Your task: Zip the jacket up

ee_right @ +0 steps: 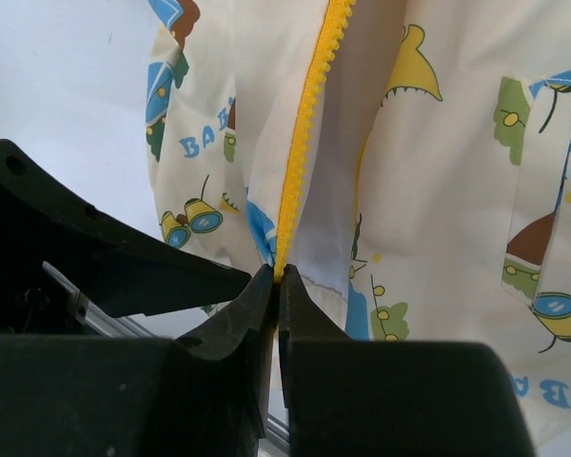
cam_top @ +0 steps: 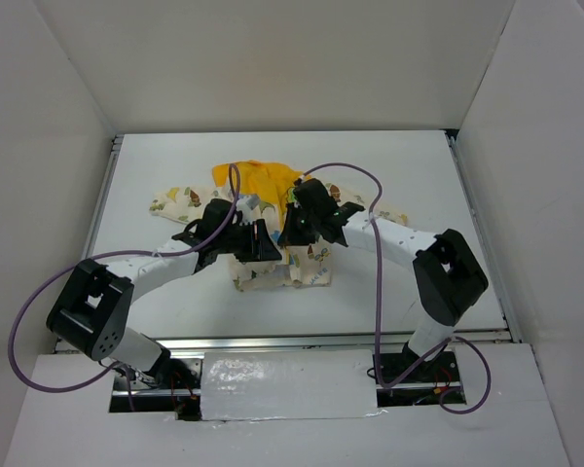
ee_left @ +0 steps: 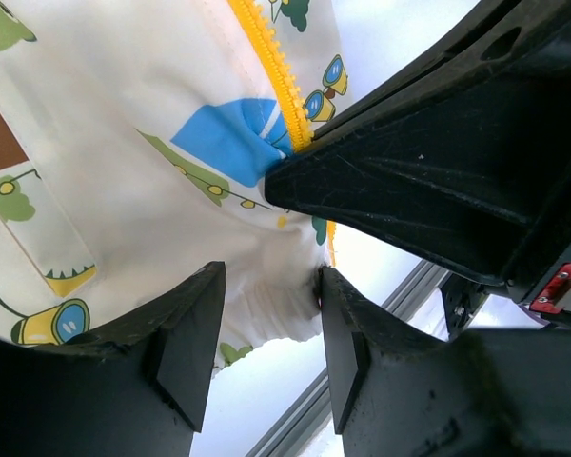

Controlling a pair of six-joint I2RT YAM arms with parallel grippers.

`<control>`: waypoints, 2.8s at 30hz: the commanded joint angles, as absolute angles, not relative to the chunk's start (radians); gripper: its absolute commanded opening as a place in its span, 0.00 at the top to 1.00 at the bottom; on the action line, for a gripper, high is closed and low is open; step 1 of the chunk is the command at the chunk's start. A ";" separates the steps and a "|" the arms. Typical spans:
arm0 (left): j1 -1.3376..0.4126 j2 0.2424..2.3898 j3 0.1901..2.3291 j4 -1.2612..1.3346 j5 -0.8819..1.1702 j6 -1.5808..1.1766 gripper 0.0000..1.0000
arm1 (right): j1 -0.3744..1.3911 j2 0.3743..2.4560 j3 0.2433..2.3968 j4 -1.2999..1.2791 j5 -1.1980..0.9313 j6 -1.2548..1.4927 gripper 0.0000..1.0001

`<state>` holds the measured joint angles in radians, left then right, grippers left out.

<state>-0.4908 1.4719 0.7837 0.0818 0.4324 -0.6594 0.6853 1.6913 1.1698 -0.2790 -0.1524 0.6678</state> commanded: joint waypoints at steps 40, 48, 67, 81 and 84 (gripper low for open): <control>-0.538 1.508 0.836 0.069 0.396 -0.661 0.72 | 0.739 1.698 1.252 -0.322 -0.035 0.723 1.00; -0.538 1.503 0.844 0.075 0.417 -0.655 0.95 | 0.738 1.686 1.236 -0.315 -0.044 0.703 0.78; -0.523 1.459 0.804 0.163 0.474 -0.703 1.00 | 0.670 1.545 0.965 -0.029 -0.274 0.686 0.53; -0.506 1.416 0.755 0.222 0.497 -0.724 1.00 | 0.649 1.578 0.931 0.041 -0.344 0.729 0.54; -0.500 1.410 0.750 0.232 0.506 -0.726 1.00 | 0.638 1.568 0.902 0.067 -0.362 0.735 0.50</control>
